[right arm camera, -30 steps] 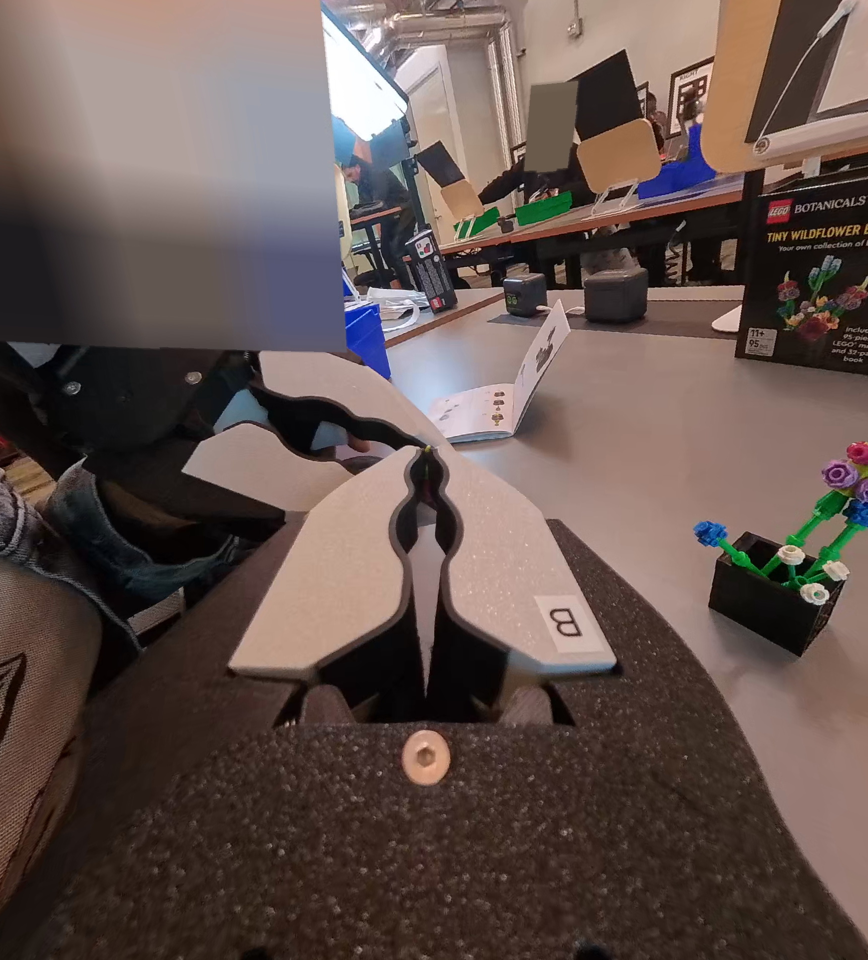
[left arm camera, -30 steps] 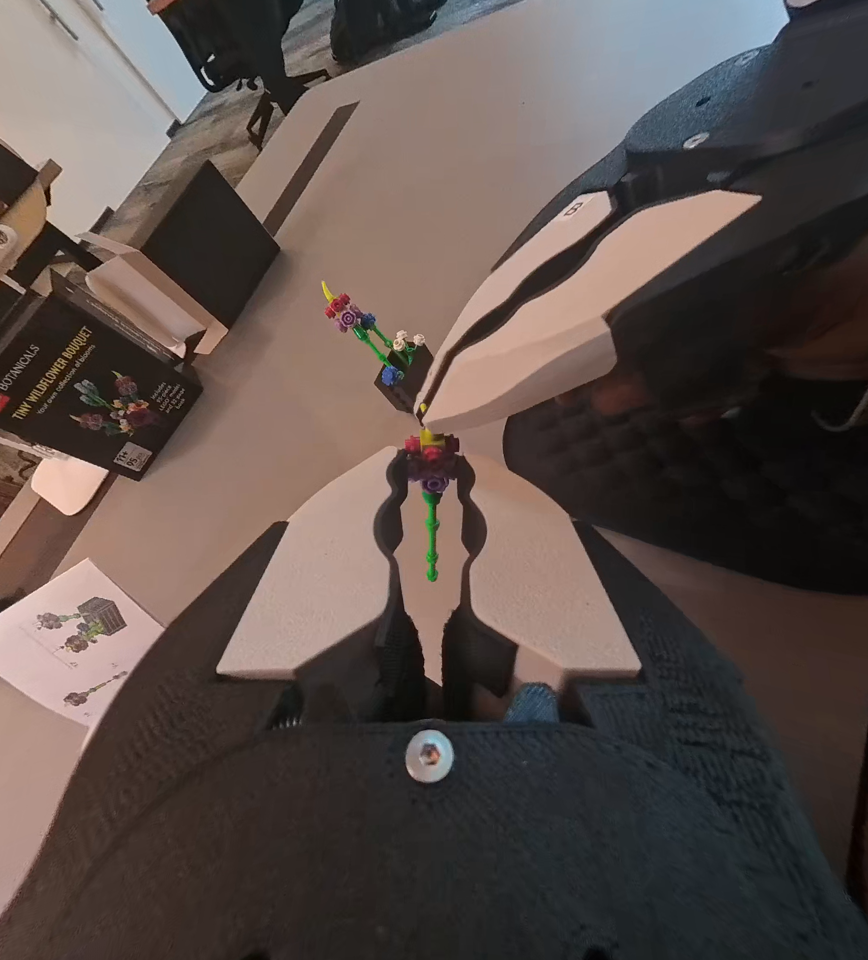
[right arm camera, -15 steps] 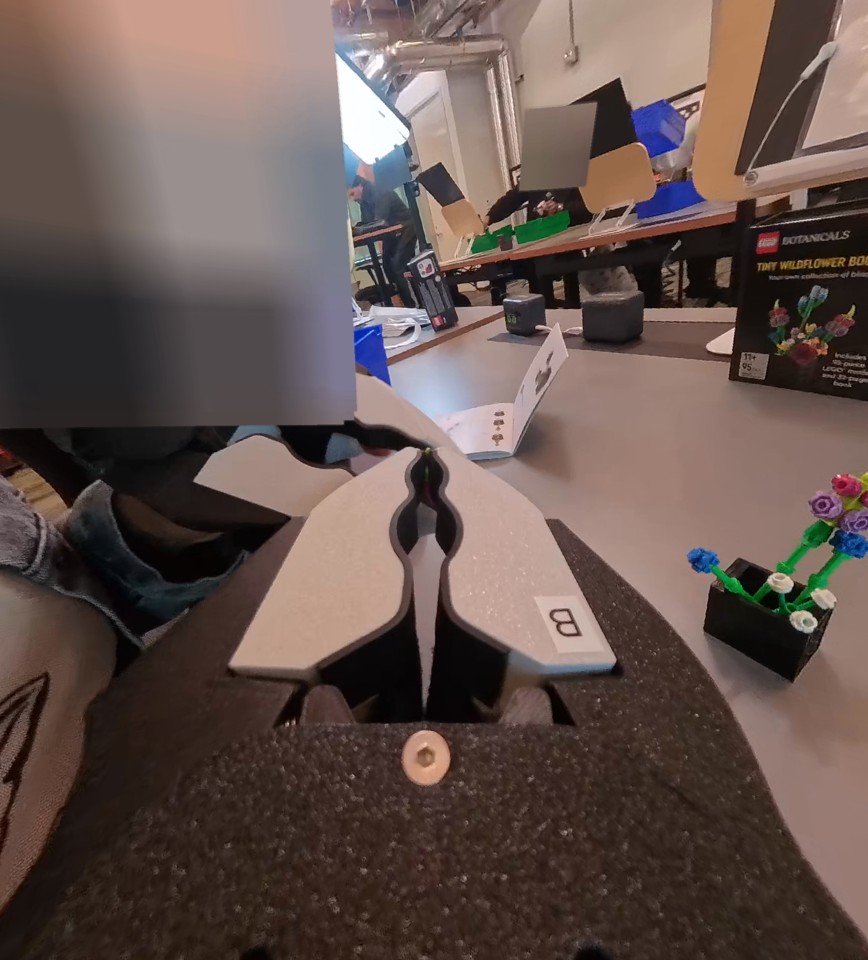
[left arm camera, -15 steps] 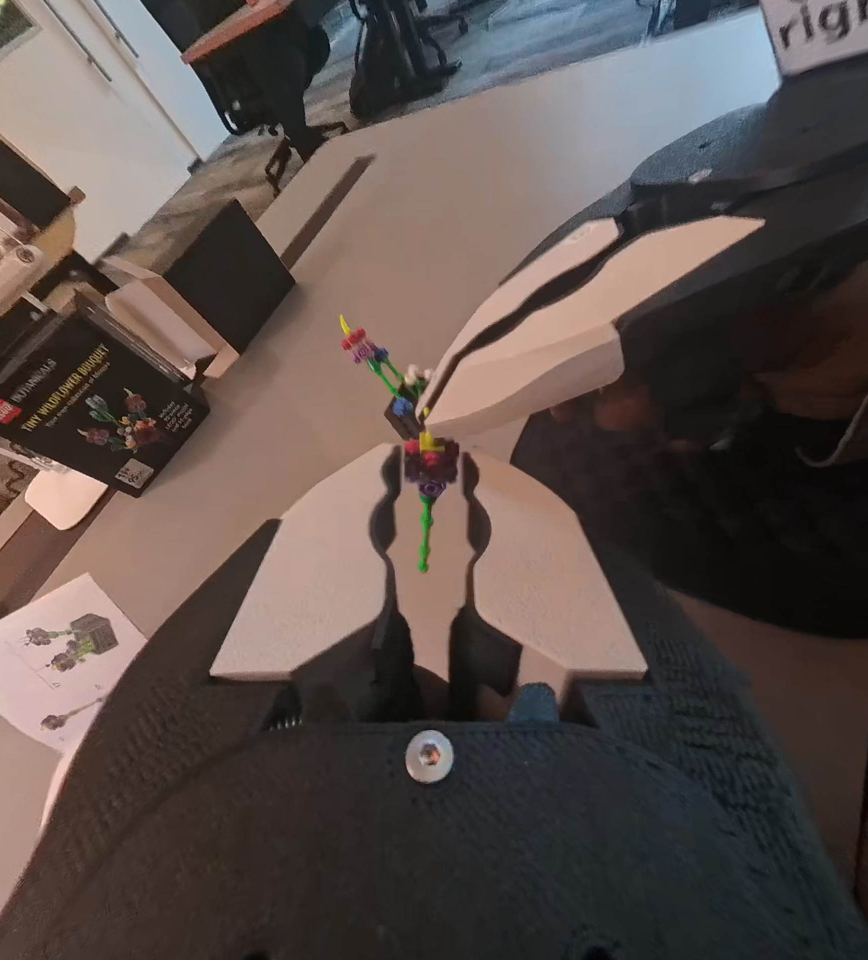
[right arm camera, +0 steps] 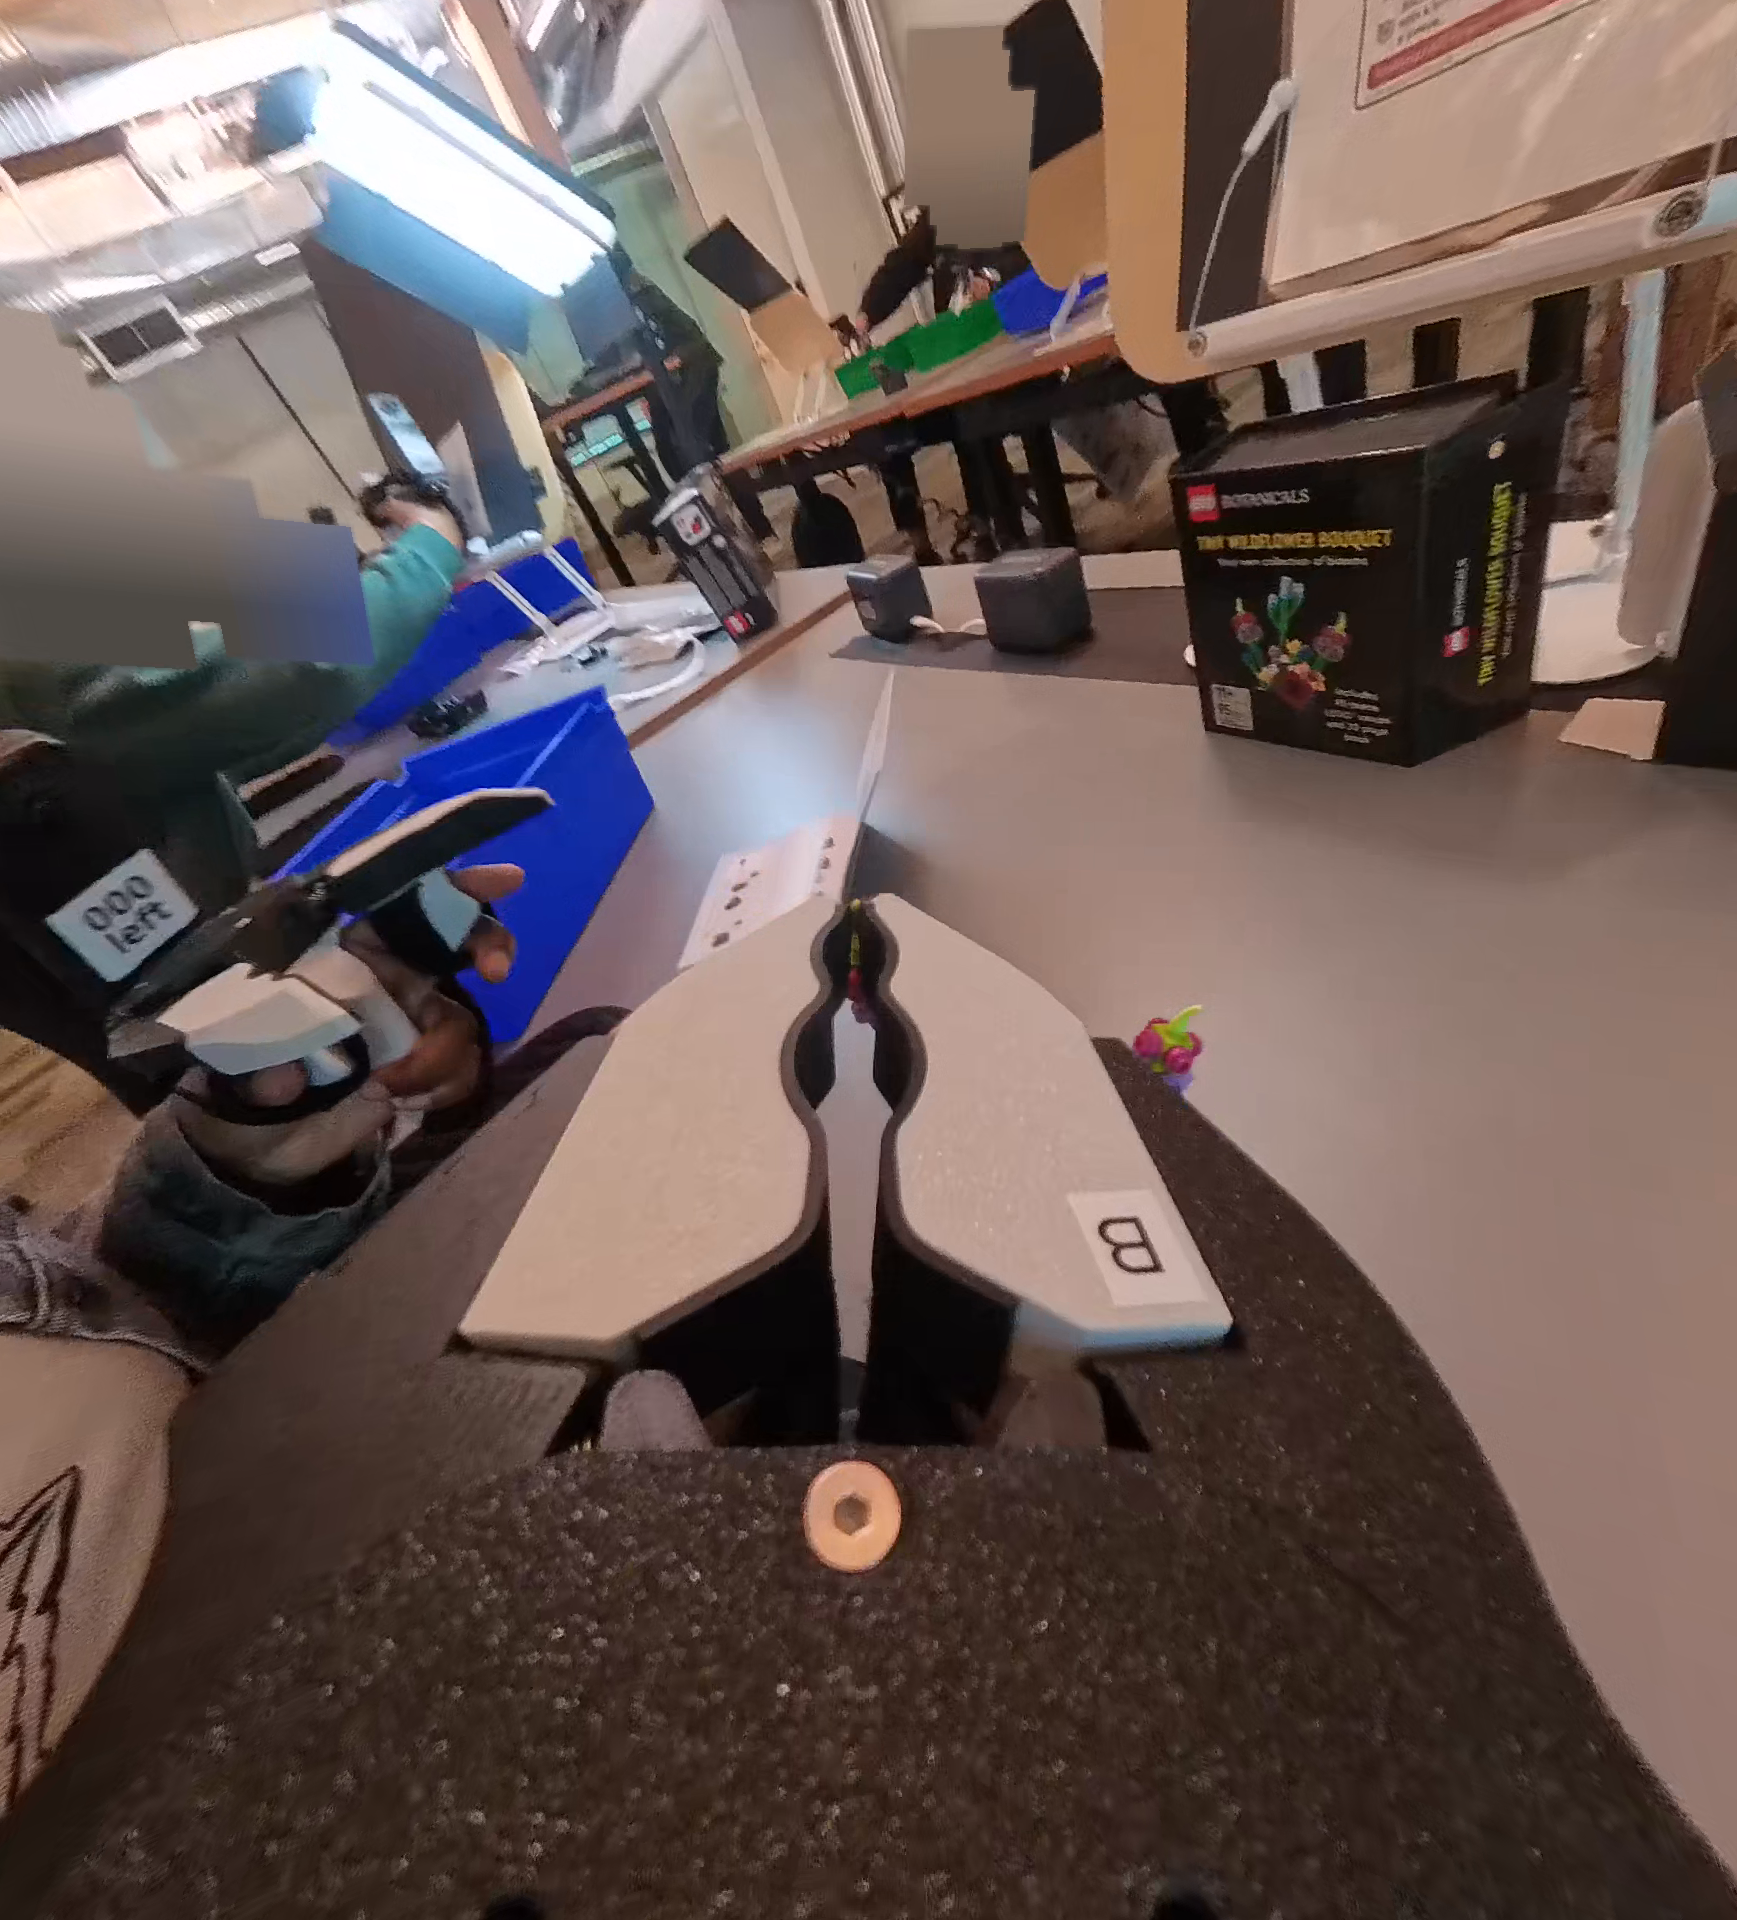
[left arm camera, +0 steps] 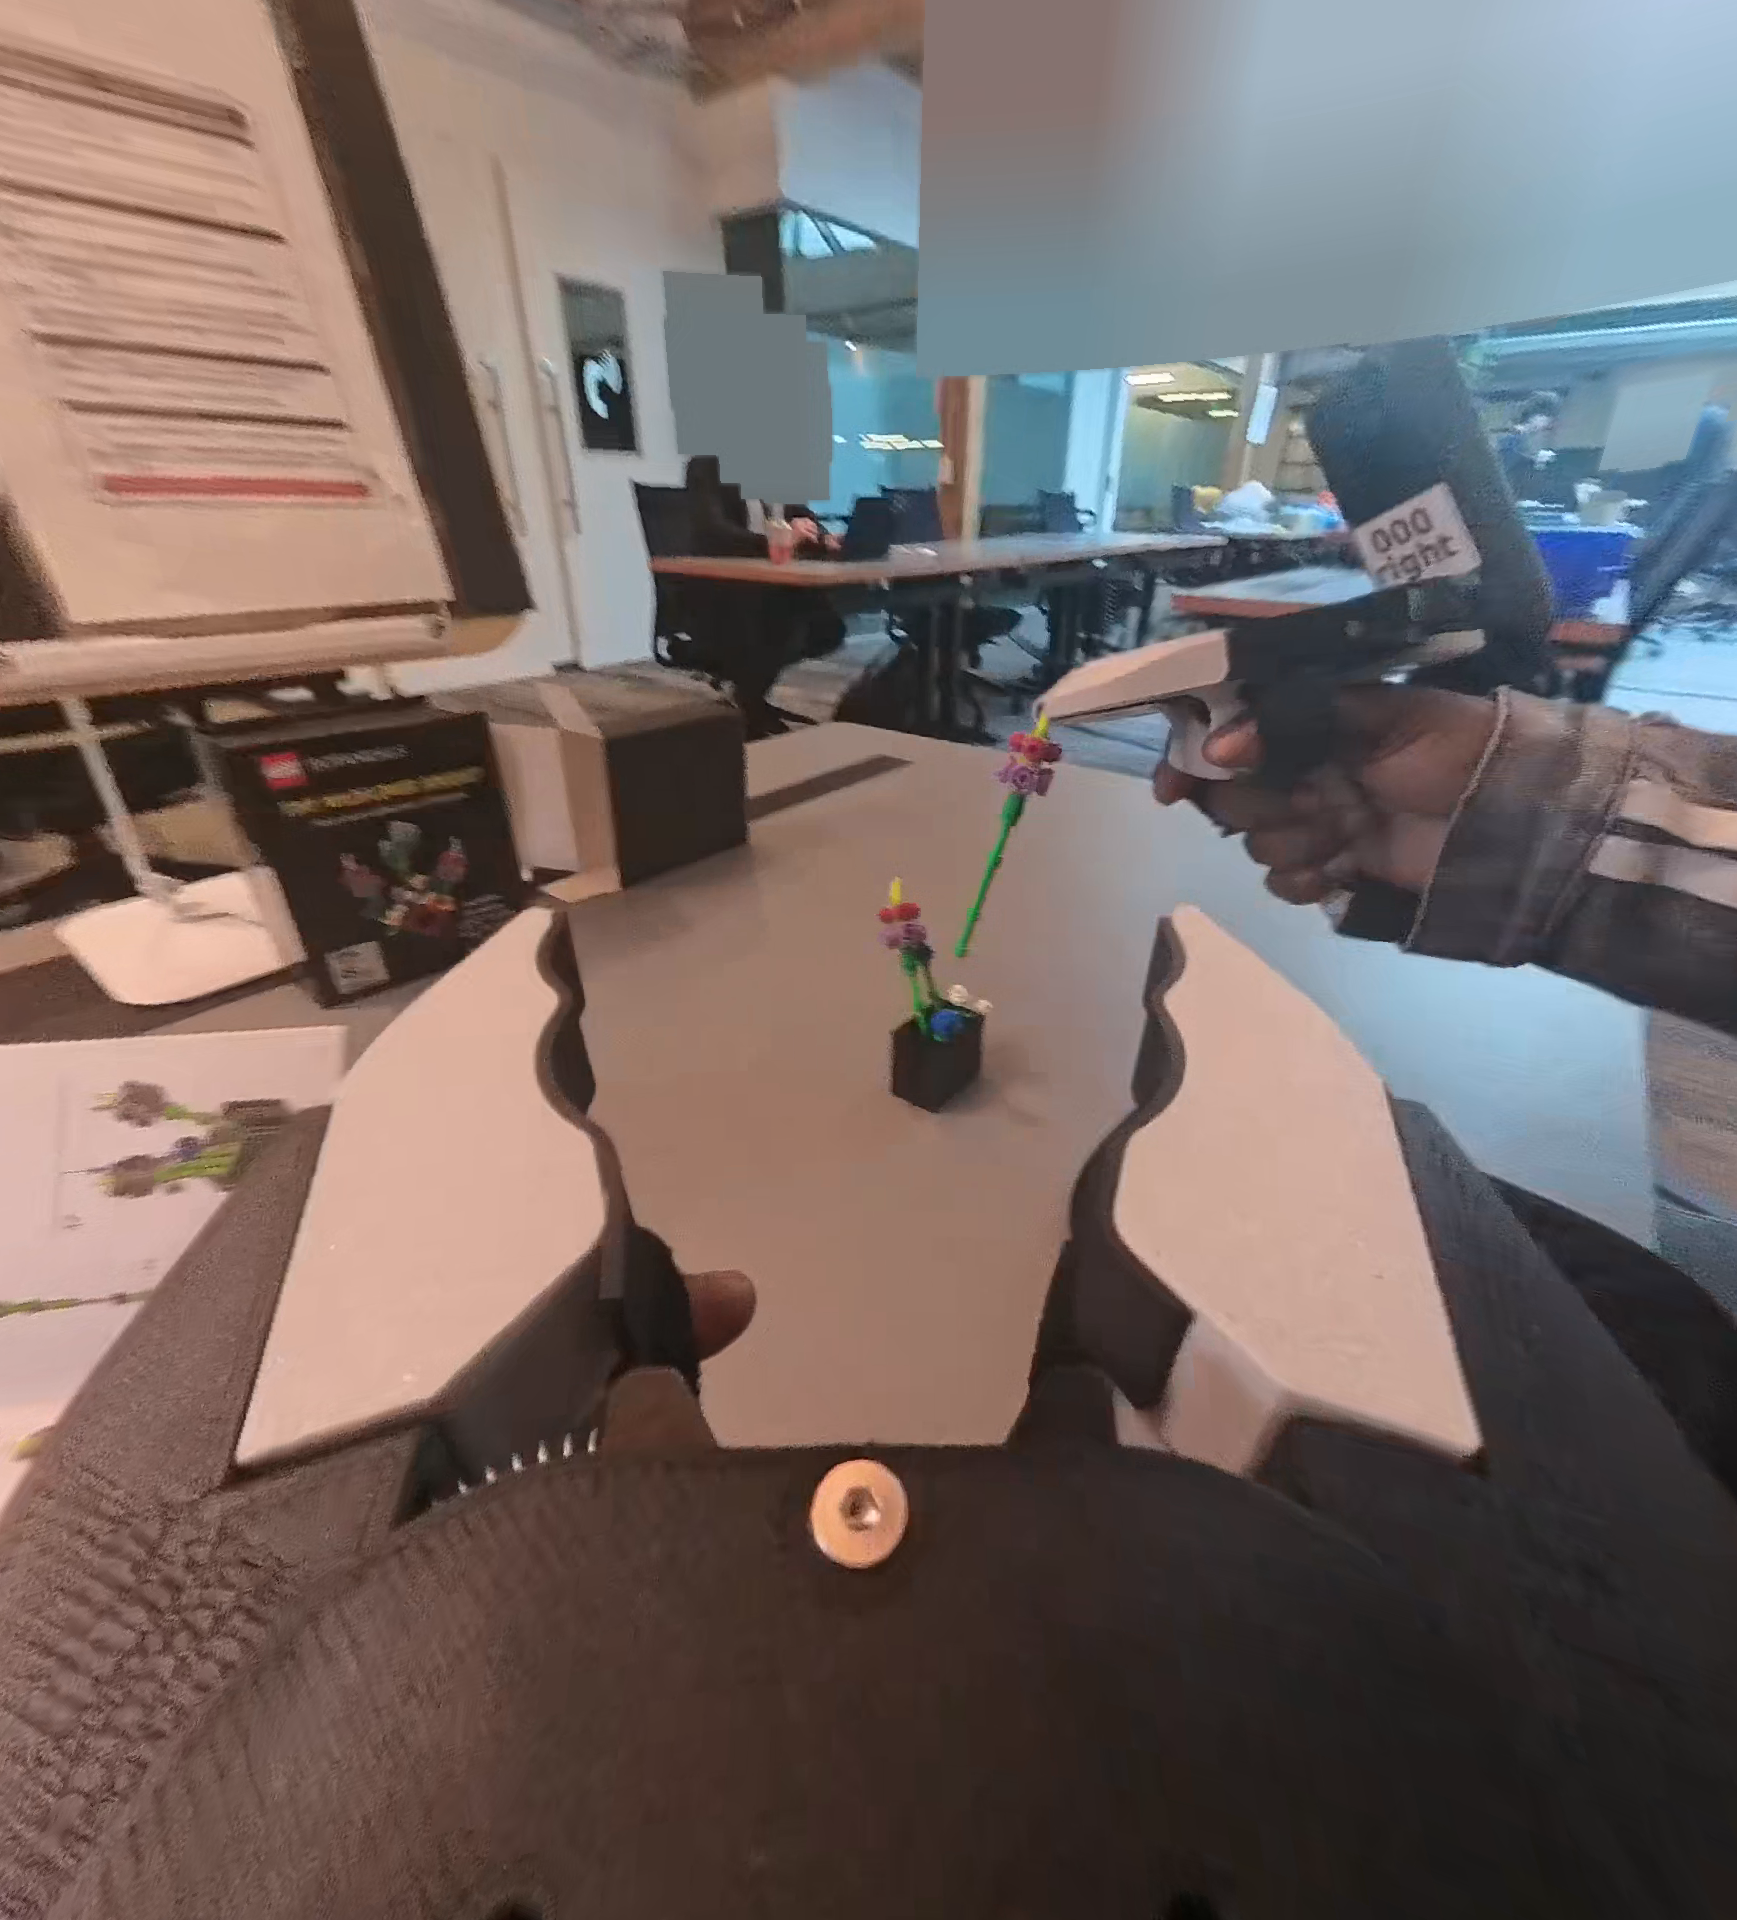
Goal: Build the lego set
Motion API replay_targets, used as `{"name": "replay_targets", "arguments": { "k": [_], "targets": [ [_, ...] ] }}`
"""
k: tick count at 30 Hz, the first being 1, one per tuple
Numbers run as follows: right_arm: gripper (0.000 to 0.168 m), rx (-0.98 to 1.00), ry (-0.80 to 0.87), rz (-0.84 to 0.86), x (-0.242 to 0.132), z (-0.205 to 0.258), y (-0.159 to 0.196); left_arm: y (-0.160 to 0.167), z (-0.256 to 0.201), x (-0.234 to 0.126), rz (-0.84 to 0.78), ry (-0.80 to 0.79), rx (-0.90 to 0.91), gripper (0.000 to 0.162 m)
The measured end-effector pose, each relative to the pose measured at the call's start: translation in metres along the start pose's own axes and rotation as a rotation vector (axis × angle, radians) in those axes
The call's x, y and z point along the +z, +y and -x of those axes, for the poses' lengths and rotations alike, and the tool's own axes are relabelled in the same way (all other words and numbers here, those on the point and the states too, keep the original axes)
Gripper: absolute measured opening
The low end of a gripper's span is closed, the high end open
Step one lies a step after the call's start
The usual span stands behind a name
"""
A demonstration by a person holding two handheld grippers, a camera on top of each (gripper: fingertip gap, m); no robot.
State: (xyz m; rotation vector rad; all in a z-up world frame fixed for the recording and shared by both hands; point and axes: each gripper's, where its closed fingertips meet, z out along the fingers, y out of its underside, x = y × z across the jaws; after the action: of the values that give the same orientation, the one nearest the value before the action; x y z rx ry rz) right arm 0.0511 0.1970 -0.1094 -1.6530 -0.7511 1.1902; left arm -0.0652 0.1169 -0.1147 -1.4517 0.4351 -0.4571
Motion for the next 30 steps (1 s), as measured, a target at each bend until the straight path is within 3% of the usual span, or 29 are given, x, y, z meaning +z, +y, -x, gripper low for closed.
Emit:
{"name": "replay_targets", "arguments": {
  "k": [7,25,26,30],
  "targets": [
    [0.002,-0.052,0.096,0.099,0.009,-0.027,0.017,0.005,0.012,-0.009,-0.015,-0.036,-0.011,0.105],
    [0.002,0.017,0.066,0.192,0.021,-0.029,0.031,0.017,0.017,-0.005,0.038,-0.049,0.020,0.103],
    [0.002,0.017,0.066,0.203,0.021,-0.028,0.030,0.017,0.015,-0.003,0.034,-0.036,0.021,0.100],
    [0.002,0.001,0.070,0.221,0.023,-0.027,0.028,0.029,-0.013,0.018,0.099,0.171,-0.048,0.050]
  ]
}}
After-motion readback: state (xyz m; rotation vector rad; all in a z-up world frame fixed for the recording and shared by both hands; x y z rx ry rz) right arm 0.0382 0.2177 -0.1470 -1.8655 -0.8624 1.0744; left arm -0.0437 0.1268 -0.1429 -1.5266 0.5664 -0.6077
